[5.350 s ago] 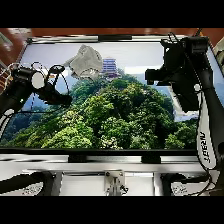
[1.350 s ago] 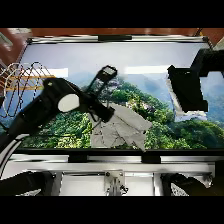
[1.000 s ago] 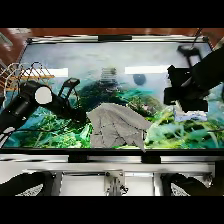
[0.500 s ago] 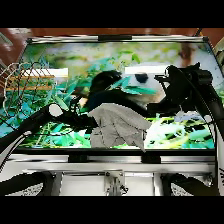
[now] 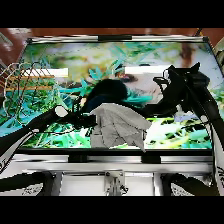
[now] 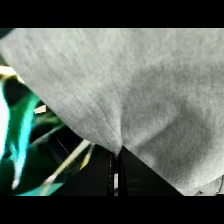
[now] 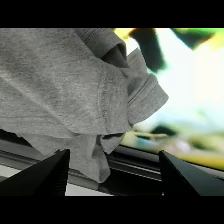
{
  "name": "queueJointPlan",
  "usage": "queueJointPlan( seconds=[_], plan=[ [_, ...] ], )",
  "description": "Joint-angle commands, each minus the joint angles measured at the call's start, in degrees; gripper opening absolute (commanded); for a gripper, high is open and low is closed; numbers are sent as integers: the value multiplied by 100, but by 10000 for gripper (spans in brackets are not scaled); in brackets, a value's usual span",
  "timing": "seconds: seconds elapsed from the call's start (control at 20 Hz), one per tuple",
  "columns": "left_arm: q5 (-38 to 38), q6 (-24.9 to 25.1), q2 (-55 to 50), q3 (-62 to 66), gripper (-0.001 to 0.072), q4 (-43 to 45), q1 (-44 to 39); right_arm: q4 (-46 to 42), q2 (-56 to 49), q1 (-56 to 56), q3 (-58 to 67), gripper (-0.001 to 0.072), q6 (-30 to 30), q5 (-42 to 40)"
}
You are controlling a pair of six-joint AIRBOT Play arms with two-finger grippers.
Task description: Fold the shirts.
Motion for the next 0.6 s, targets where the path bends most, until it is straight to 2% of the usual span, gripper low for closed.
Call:
queueJointPlan(
  seconds=[0.0,0.25,0.35,0.4,0.55],
  plan=[
    [42,297,52,96,40,-39,13,-48,-162,-83,-304,659,-24,138],
    [-87,315,361,225,39,28,105,44,-686,-317,-343,659,-17,236],
    [-90,400,431,225,39,26,103,424,-951,-319,-343,657,-22,297],
    [-90,400,461,227,39,26,105,570,-1069,-319,-343,631,-22,323],
    [-94,669,568,264,39,26,105,940,-1342,-319,-341,465,-4,328]
  ],
)
